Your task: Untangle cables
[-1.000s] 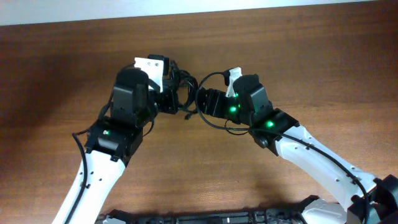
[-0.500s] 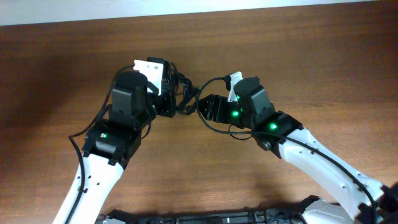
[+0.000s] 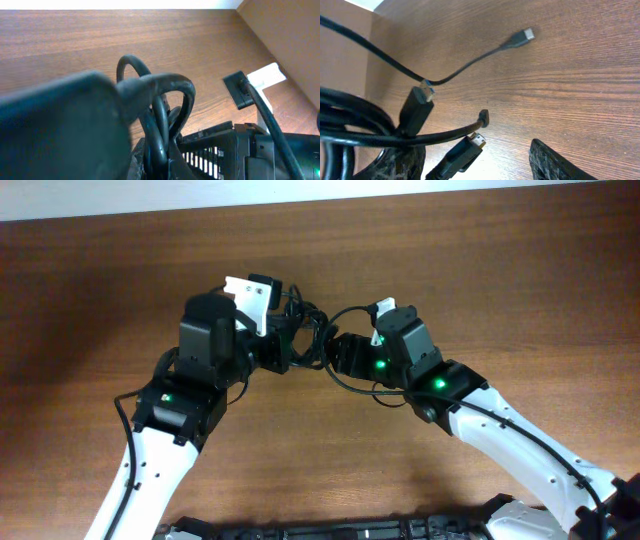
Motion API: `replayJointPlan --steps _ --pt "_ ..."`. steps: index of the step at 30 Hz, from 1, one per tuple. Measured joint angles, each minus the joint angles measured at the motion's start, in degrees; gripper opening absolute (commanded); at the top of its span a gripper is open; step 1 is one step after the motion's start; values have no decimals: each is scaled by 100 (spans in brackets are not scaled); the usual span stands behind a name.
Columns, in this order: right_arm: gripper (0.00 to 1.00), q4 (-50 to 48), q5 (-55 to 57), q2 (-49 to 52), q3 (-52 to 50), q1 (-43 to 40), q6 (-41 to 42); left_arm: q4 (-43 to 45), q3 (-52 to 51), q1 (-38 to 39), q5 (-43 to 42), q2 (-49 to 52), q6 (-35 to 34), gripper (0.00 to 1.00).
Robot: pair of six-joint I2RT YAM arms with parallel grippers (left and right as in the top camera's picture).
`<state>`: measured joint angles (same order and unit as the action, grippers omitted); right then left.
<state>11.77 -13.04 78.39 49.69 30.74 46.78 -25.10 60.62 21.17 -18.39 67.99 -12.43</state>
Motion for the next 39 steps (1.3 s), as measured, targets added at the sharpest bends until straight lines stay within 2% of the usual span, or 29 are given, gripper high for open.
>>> replayJointPlan --steps 5,8,12,16,18,20,23,26,28,30,31,32,35,36,37,39 --pt "67 26 -162 -225 -2 0 24 -258 2 15 1134 -2 -48 0" --pt "69 -291 -208 -254 -4 22 59 -271 2 15 911 -2 -131 0" --pt "71 -358 326 -243 -4 22 85 -511 2 15 439 -2 -195 0" --pt "71 -372 286 247 -4 22 282 -474 2 11 107 -2 -192 0" --pt "70 -387 -308 415 -4 59 306 -321 2 11 186 -7 -195 0" --pt "70 -382 -968 531 -4 468 363 -168 2 4 428 -11 -299 0" --pt "71 -422 -1187 531 -4 968 402 -133 2 4 938 -13 -940 0" --pt "71 -35 -1298 531 0 997 380 -122 2 11 1513 -17 -1167 0" --pt "71 890 -1429 522 -9 599 -92 -81 2 4 1784 -17 -1132 0" --pt "70 1102 -1670 490 -11 -208 -1075 -96 2 -7 1469 -17 -533 0" --pt "69 1025 -2065 358 -13 -695 -1867 -177 2 -11 887 -20 57 0" --pt "69 901 -2439 229 -13 -933 -2382 -450 9 -7 85 -17 883 0" --pt "70 94 -3816 44 -42 -1246 -3565 -979 13 9 -962 -15 2153 0" --pt "68 -256 -4194 39 -42 -1246 -3777 -1027 13 9 -1200 -9 2367 0" --pt "50 -376 -4404 39 -42 -1244 -3858 -1040 13 9 -1486 44 2555 0" --pt "6 -413 -4603 39 -42 -1213 -3965 -1010 13 9 -2017 273 2708 9"
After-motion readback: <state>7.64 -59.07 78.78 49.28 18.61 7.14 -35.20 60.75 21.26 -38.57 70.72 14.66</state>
